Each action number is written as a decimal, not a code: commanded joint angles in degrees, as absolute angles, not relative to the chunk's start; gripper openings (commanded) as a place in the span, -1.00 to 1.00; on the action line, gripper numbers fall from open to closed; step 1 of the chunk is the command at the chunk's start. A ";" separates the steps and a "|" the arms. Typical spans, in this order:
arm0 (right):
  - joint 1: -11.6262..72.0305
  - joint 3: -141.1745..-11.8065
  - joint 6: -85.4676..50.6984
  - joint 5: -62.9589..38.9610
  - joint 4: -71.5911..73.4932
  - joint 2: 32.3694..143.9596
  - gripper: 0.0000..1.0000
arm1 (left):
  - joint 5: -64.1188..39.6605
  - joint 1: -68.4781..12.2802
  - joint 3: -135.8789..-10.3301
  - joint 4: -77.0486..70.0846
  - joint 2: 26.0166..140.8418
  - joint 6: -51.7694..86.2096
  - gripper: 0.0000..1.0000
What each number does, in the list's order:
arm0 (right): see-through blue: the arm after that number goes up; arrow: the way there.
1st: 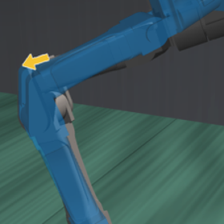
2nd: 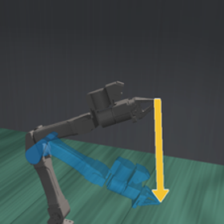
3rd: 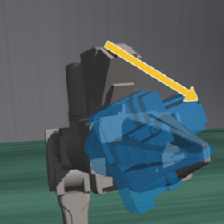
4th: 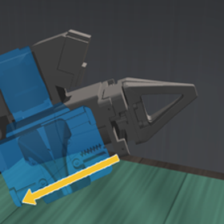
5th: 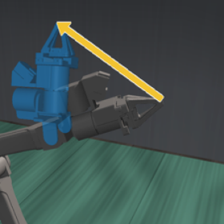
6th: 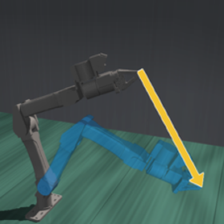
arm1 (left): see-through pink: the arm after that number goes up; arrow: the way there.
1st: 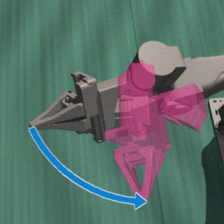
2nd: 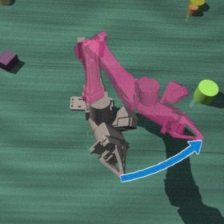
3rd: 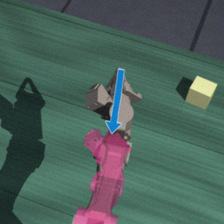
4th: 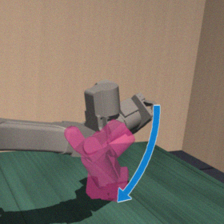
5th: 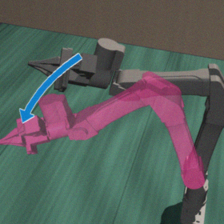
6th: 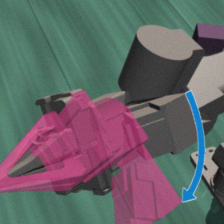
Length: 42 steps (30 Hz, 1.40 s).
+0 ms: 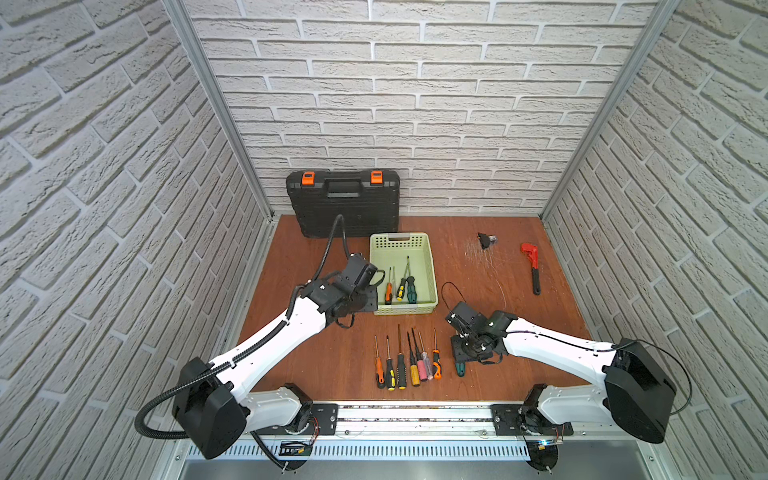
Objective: Put the screwdriver in the bin
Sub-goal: Pick up the screwdriver from the bottom-center of the table.
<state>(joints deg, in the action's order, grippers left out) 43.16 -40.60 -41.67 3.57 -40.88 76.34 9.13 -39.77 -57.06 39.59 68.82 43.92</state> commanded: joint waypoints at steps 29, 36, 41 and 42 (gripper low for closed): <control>43.70 -40.26 -46.63 4.36 -43.75 68.93 -0.78 | 17.75 -37.71 -52.38 40.96 62.55 46.98 0.02; 42.44 -53.71 -43.48 7.60 -51.79 64.10 -0.80 | 17.57 -34.99 -52.23 40.32 60.60 44.76 0.05; 38.92 -65.50 -36.43 4.72 -45.61 73.80 -0.88 | 16.31 -34.72 -50.19 39.74 59.57 45.83 0.06; 38.77 -68.97 -34.48 4.58 -46.14 76.78 -0.89 | 16.01 -34.72 -49.83 39.72 59.14 46.05 0.06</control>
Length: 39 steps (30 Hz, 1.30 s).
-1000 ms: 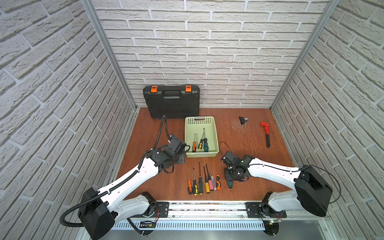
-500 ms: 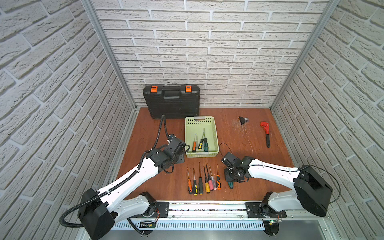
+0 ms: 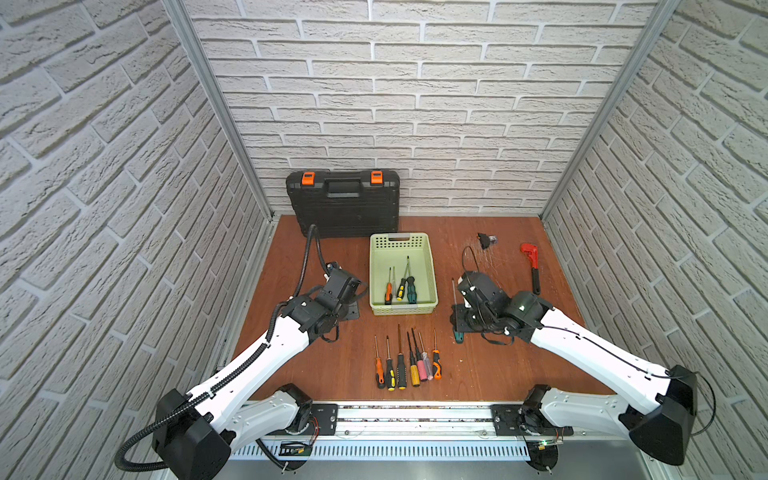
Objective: Put the screwdriver in the bin
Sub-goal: Pick up the screwdriver from the bottom-center of the table, then place the screwdriver into the bin.
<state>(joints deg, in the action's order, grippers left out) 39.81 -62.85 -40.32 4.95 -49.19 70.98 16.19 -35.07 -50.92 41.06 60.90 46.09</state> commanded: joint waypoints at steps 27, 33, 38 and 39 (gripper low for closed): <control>32.92 -99.50 -24.46 -0.91 -47.94 119.14 -0.89 | 18.62 -31.56 -43.69 43.76 43.42 46.58 0.15; 32.70 -99.67 -25.13 0.73 -48.56 120.73 -0.89 | 18.19 -31.22 -42.89 43.51 42.46 46.58 0.15; 32.73 -99.88 -25.31 1.67 -48.53 122.13 -0.85 | 18.17 -30.85 -43.06 43.63 42.04 46.06 0.17; 32.70 -99.93 -25.29 1.52 -48.56 122.49 -0.83 | 18.15 -30.74 -43.08 43.68 41.96 45.90 0.17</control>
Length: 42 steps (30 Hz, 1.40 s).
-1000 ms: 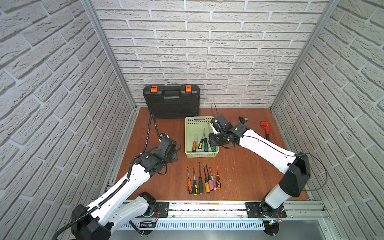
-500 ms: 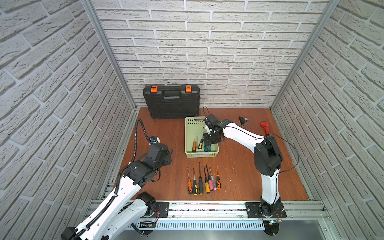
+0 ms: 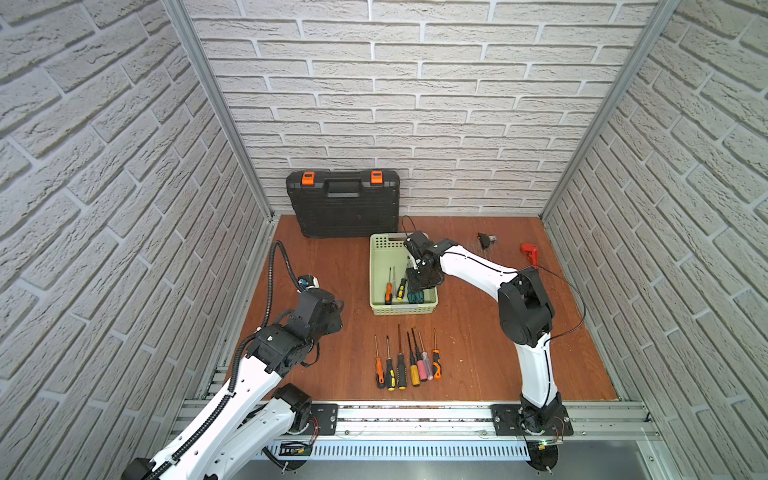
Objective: Put the screwdriver in the bin
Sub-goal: Place the screwdriver into the bin, then pick up the screwdriver from the bottom-center of the table.
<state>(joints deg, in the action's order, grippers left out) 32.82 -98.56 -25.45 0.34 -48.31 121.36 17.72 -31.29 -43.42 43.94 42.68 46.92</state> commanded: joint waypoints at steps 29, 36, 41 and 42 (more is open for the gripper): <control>33.49 -100.42 -21.98 1.67 -44.82 114.95 -0.21 | 0.17 -30.32 -45.40 44.95 51.70 46.70 0.19; 35.01 -98.33 -22.22 0.77 -40.80 107.34 -0.20 | -6.50 -32.41 -42.79 43.90 54.29 49.87 0.13; 36.54 -91.88 -24.07 -2.12 -35.28 100.30 -0.21 | -8.96 -38.14 -40.38 42.72 57.12 53.31 0.06; 36.80 -91.00 -24.30 -2.58 -35.24 99.21 -0.22 | -8.87 -40.40 -40.34 42.73 57.95 53.96 0.06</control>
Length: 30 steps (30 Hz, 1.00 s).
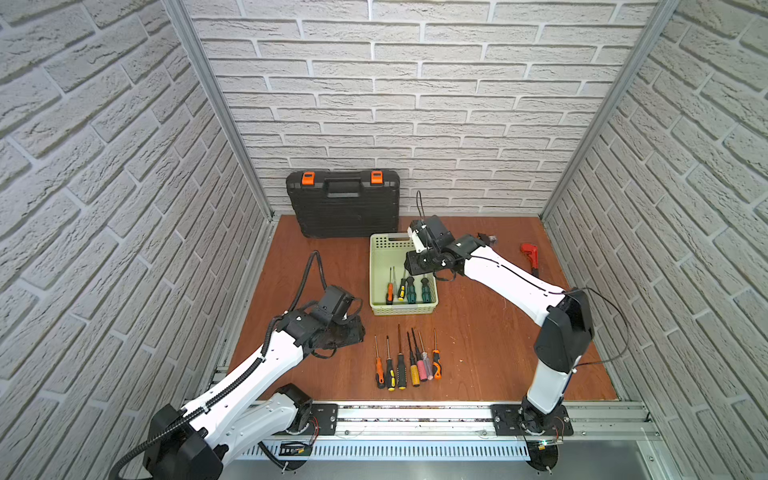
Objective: Put the screwdriver in the bin
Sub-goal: Pick up the screwdriver from the bottom-center of the table.
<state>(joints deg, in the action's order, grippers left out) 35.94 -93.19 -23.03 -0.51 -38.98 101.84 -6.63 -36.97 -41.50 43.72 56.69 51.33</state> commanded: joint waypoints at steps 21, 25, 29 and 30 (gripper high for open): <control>37.53 -70.22 -28.36 -1.75 -26.42 86.95 -0.27 | -4.14 -57.49 -41.60 40.08 76.76 66.15 0.03; 37.52 -69.96 -28.38 -2.10 -26.39 87.44 -0.27 | -3.74 -57.38 -41.60 39.24 78.12 65.84 0.02; 37.53 -69.52 -28.99 -2.41 -25.59 87.72 -0.29 | -3.65 -57.44 -42.73 39.26 81.13 65.19 -0.09; 37.53 -69.35 -29.12 -2.58 -25.41 87.71 -0.29 | -3.32 -57.56 -42.84 39.47 81.58 65.21 -0.10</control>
<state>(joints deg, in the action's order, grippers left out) 37.50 -70.24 -28.25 -2.00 -28.05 89.21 -5.08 -57.19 -41.45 38.72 80.38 65.58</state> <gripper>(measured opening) 0.358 0.452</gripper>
